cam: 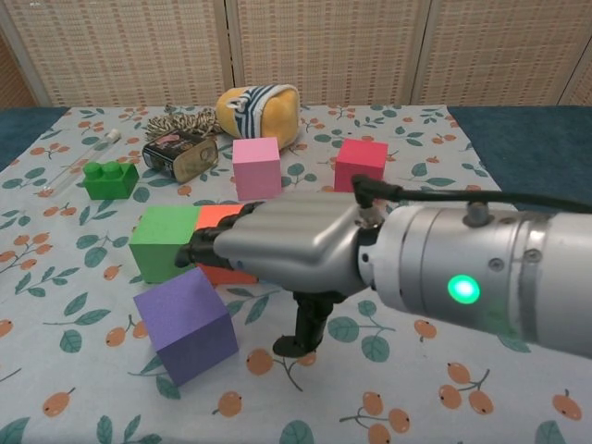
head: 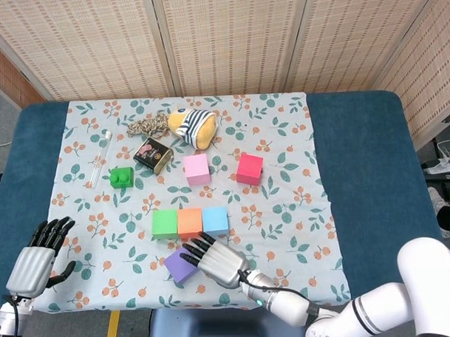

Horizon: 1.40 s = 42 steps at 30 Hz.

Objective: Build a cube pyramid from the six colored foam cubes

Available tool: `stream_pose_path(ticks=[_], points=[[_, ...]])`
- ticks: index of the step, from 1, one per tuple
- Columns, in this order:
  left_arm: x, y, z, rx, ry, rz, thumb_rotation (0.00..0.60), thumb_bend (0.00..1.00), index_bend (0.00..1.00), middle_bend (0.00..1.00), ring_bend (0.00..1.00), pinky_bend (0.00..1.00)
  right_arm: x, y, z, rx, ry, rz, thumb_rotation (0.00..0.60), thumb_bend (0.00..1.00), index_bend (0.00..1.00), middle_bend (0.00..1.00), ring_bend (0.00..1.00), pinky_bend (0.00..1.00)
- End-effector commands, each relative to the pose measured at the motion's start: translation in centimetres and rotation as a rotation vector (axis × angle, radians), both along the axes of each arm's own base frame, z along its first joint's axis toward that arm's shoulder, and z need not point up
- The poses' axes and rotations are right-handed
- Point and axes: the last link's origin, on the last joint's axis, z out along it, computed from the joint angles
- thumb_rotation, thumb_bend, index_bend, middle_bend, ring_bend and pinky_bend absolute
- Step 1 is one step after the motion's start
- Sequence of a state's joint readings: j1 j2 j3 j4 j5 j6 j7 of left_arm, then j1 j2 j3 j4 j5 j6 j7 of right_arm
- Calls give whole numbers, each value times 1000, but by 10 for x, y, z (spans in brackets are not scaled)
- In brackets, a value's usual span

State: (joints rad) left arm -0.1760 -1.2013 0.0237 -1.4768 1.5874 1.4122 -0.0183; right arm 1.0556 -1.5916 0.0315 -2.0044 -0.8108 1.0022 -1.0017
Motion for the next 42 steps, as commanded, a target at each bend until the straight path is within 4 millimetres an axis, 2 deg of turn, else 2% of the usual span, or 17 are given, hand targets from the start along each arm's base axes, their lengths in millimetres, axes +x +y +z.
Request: stream_pose_path(ticks=[1, 14, 17, 30, 34, 42], points=[[0, 0, 1, -2, -2, -1, 600, 356, 0, 43, 0, 45, 14, 4, -17, -23, 38, 18, 600, 168, 0, 0, 0, 0], [-1, 0, 4, -9, -22, -5, 600, 355, 0, 44, 0, 45, 33, 8, -40, -108, 71, -34, 600, 168, 1, 0, 0, 0], [-1, -1, 5, -9, -23, -7, 600, 356, 0, 44, 0, 45, 38, 8, -47, -116, 65, -52, 600, 168, 27, 0, 0, 0], [-2, -1, 8, -6, -31, -9, 600, 355, 0, 43, 0, 45, 42, 2, -59, -160, 62, -79, 600, 168, 439, 8, 0, 9], [-2, -1, 8, -5, -29, -6, 600, 354, 0, 43, 0, 45, 43, 0, -56, -171, 35, -67, 600, 172, 515, 40, 0, 40], [-3, 0, 6, -3, -19, -1, 600, 354, 0, 44, 0, 45, 40, -7, -36, -176, -17, -58, 600, 176, 571, 62, 0, 59]])
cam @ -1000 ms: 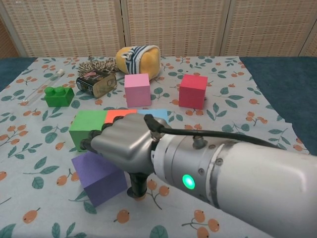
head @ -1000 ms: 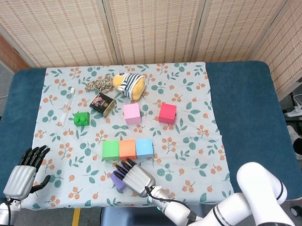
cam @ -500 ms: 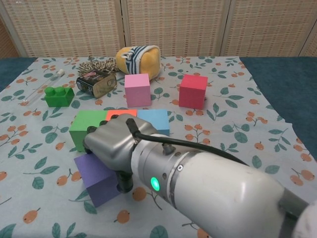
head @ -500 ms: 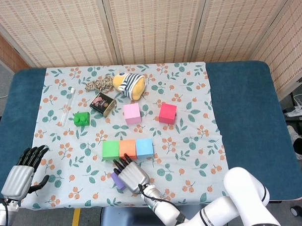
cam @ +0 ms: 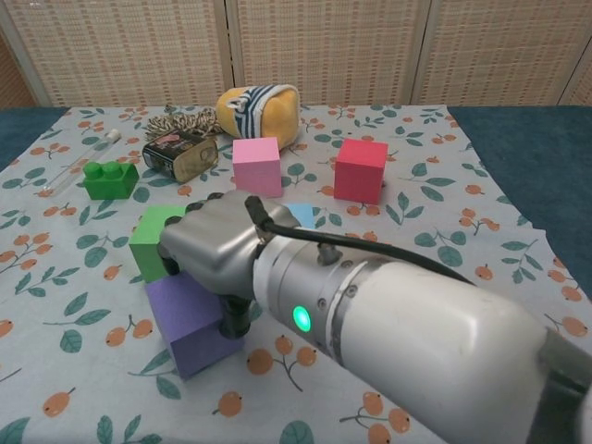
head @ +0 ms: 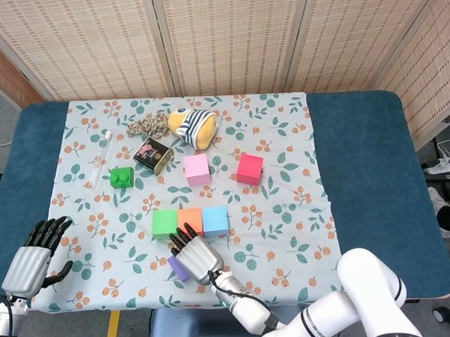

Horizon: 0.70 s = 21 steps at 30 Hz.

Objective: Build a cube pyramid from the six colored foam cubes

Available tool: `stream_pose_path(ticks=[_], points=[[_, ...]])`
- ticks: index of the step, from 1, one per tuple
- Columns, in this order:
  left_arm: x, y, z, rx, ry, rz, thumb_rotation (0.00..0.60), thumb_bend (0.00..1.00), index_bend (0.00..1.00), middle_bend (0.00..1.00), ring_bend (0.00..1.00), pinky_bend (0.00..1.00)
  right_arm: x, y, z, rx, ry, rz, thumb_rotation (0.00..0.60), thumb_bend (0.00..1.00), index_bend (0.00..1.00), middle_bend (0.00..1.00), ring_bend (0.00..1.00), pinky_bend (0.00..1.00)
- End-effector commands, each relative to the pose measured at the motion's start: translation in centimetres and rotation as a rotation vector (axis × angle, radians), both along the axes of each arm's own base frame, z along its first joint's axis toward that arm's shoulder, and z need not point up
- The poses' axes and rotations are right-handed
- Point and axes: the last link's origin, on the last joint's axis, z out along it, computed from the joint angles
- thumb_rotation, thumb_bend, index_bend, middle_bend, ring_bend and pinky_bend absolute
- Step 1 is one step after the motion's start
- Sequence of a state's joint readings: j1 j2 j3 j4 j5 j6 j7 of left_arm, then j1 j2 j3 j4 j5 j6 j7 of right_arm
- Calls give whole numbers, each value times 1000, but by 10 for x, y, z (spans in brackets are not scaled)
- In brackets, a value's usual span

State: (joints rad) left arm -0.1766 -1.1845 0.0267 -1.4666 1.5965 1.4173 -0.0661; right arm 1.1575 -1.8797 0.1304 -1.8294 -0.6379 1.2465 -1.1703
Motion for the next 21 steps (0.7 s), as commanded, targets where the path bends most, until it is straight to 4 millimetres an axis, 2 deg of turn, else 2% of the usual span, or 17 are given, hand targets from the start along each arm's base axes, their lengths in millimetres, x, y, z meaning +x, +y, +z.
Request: stream_pose_path(ticks=[1, 9, 14, 21], points=[[0, 0, -1, 0, 4, 1, 600, 354, 0, 44, 0, 45, -3, -2, 11, 5, -23, 4, 600, 176, 573, 63, 0, 63], [0, 0, -4, 1, 23, 8, 600, 351, 0, 43, 0, 45, -5, -5, 42, 8, -85, 43, 600, 176, 595, 81, 0, 92], [0, 1, -8, 2, 39, 12, 600, 350, 0, 44, 0, 45, -8, -6, 58, -16, -77, 134, 600, 176, 623, 102, 0, 129], [-1, 4, -14, -7, 57, 25, 600, 351, 0, 44, 0, 46, -6, -32, 62, -26, -58, 249, 600, 176, 689, 127, 0, 179]])
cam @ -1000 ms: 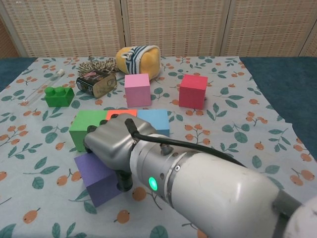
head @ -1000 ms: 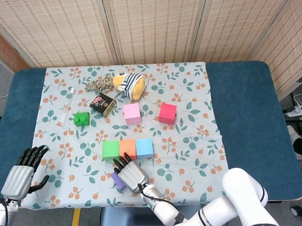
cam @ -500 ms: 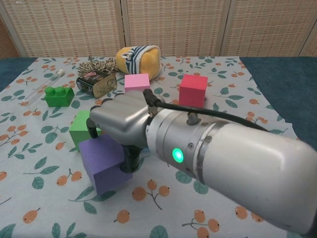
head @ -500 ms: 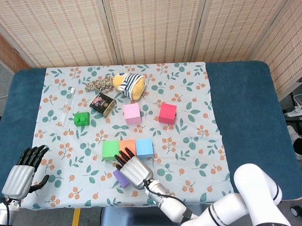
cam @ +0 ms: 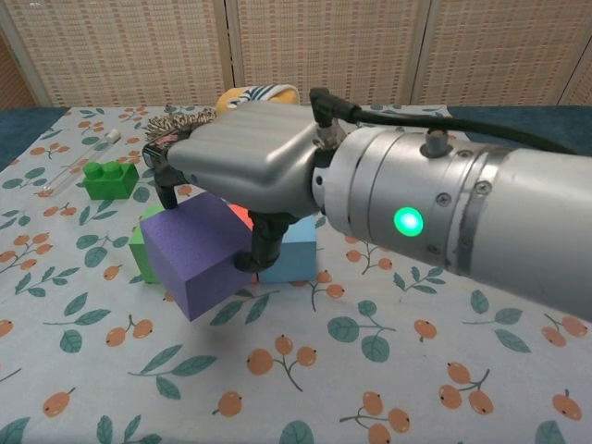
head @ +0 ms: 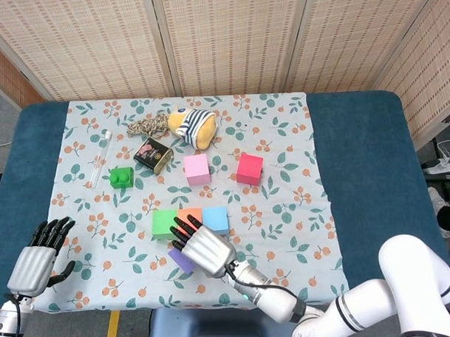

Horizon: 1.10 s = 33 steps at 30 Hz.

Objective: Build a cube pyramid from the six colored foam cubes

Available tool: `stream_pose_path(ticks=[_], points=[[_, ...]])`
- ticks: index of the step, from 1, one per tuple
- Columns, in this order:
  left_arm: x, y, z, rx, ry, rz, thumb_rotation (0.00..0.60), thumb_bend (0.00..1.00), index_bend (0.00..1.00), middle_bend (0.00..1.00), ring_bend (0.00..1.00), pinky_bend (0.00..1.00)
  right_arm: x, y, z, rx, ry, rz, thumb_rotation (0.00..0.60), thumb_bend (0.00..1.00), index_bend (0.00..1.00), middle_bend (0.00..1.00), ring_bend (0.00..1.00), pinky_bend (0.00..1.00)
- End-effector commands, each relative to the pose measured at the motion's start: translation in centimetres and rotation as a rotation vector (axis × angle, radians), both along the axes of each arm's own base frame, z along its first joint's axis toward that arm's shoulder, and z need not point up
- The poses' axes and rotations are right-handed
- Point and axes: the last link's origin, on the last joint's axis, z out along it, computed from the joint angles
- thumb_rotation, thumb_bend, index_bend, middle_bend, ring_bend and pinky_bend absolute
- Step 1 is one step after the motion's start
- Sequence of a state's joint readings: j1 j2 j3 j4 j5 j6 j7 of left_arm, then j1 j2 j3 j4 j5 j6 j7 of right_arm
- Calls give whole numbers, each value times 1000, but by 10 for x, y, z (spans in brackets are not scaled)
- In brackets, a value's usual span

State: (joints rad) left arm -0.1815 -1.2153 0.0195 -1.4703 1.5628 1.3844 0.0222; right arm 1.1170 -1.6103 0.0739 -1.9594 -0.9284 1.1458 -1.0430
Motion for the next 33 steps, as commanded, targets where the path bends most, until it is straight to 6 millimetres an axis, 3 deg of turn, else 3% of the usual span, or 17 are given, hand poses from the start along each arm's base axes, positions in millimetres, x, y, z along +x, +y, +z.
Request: stream_pose_path(ticks=[1, 10, 17, 33], points=[[-1, 2, -3, -6, 5, 8, 600, 351, 0, 44, 0, 45, 4, -22, 2, 26, 5, 60, 600, 176, 690, 127, 0, 182], [-5, 8, -9, -7, 37, 34, 600, 352, 0, 43, 0, 45, 39, -60, 8, -8, -1, 251, 600, 187, 688, 127, 0, 211], [-10, 15, -15, -5, 68, 68, 600, 351, 0, 44, 0, 45, 51, -79, 14, -65, 58, 361, 600, 221, 686, 127, 0, 240], [-15, 24, -14, 63, 90, 99, 600, 352, 0, 34, 0, 46, 30, -106, 9, -48, 134, 415, 600, 222, 686, 128, 0, 271]])
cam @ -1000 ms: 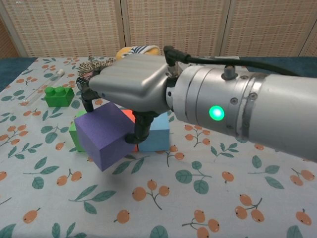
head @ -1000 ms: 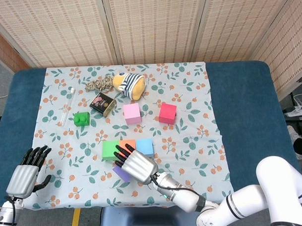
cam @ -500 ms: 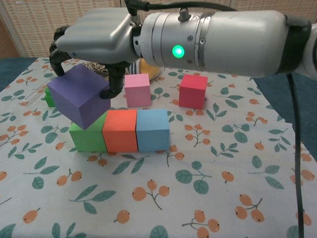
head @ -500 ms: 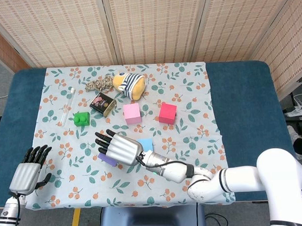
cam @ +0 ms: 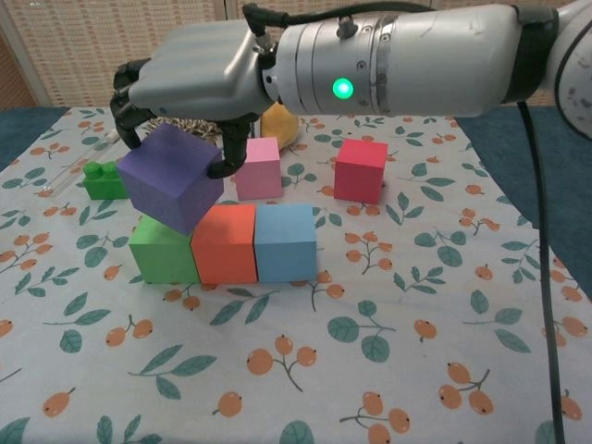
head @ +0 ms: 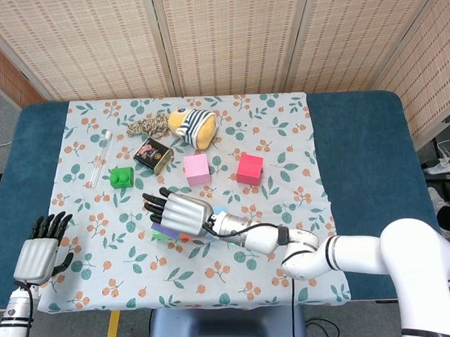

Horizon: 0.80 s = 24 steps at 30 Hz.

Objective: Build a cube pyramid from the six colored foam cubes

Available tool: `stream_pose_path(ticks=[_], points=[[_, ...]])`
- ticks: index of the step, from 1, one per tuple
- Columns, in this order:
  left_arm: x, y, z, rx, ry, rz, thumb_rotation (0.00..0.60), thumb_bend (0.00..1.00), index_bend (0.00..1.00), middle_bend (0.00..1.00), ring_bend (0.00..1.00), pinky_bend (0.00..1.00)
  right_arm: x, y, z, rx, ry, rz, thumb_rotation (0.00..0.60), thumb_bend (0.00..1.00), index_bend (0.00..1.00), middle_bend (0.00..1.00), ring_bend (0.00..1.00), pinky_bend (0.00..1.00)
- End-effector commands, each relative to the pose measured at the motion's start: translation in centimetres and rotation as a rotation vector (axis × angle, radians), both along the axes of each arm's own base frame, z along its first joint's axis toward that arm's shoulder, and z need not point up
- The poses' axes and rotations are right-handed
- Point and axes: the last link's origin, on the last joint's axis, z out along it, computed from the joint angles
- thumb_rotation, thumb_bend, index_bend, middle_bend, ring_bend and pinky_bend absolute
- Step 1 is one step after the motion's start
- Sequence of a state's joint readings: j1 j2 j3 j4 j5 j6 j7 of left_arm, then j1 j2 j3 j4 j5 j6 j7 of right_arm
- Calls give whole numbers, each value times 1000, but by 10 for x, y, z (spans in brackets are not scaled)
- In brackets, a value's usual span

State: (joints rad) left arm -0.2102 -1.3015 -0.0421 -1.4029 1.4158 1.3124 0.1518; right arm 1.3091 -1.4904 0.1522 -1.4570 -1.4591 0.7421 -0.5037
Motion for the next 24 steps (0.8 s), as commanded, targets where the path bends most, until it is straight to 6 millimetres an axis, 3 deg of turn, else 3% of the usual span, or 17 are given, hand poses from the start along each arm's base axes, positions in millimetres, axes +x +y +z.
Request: stream_pose_path(ticks=[1, 17, 24], points=[[-1, 0, 2, 13, 0, 4, 600, 352, 0, 34, 0, 46, -7, -5, -2, 4, 9, -4, 600, 222, 686, 128, 0, 271], [-2, 1, 2, 18, 12, 15, 600, 353, 0, 34, 0, 46, -18, -13, -14, 22, 9, -32, 600, 223, 682, 128, 0, 271], [-3, 1, 0, 10, 15, 18, 600, 351, 0, 34, 0, 46, -20, -16, -18, 12, 20, -46, 600, 223, 565, 126, 0, 271]])
